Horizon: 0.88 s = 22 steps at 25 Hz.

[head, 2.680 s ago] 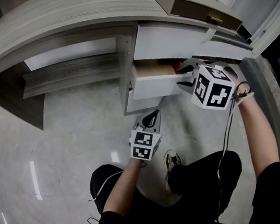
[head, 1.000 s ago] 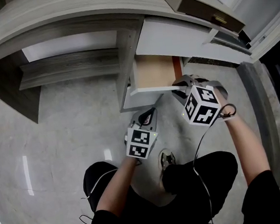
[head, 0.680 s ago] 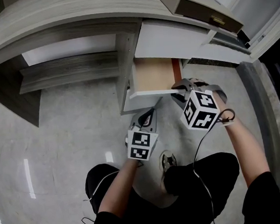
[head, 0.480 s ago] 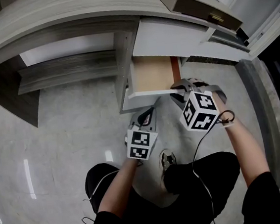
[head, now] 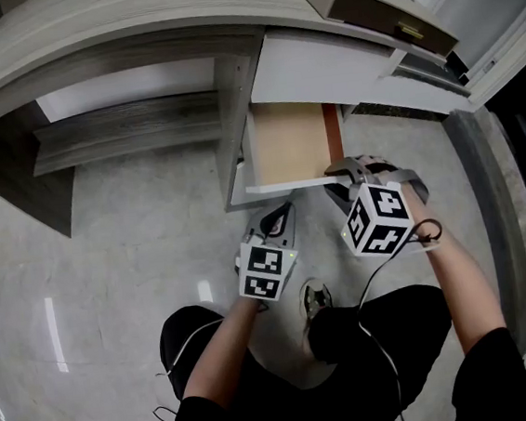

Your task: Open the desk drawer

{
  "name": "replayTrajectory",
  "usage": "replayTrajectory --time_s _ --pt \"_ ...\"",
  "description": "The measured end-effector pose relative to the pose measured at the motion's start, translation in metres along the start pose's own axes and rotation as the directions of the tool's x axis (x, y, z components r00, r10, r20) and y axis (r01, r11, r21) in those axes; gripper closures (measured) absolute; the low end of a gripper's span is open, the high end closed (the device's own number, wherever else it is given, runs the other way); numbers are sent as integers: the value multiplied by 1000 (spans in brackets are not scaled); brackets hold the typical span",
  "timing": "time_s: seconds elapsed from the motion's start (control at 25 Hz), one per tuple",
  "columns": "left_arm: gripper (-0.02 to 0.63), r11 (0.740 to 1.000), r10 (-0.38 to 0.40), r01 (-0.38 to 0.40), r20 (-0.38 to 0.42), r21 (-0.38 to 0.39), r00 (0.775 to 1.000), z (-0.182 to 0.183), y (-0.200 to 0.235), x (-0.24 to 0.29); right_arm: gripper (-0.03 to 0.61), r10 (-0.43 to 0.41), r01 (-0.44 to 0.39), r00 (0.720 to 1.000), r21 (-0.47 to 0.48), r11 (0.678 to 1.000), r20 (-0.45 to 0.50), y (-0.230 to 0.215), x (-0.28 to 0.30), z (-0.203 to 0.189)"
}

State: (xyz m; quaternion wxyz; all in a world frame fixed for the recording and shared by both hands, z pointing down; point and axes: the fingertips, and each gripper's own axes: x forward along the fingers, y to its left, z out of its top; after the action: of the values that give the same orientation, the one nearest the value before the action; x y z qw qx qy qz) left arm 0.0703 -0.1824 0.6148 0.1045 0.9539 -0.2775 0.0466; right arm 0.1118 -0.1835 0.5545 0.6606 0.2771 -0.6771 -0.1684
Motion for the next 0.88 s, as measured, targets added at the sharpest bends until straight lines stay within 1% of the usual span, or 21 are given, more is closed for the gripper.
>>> replayTrajectory --time_s 0.16,0.36,0.64,0.88 --pt "609 1000 3 -3 -1 -5 1000 0 2 -2 518 20 -21 1000 -12 1000 -9 11 2 -1" --pt "609 1000 -8 8 -14 4 1000 -4 -1 -3 520 16 -16 1000 -11 1000 -14 19 4 -5" --pt "609 1000 -19 19 -21 7 1000 -7 -5 -4 525 39 -39 999 -15 999 -18 37 8 -7" --pt "610 1000 -27 27 -34 13 999 -12 -7 -6 525 37 -37 999 -10 999 -20 43 12 -9"
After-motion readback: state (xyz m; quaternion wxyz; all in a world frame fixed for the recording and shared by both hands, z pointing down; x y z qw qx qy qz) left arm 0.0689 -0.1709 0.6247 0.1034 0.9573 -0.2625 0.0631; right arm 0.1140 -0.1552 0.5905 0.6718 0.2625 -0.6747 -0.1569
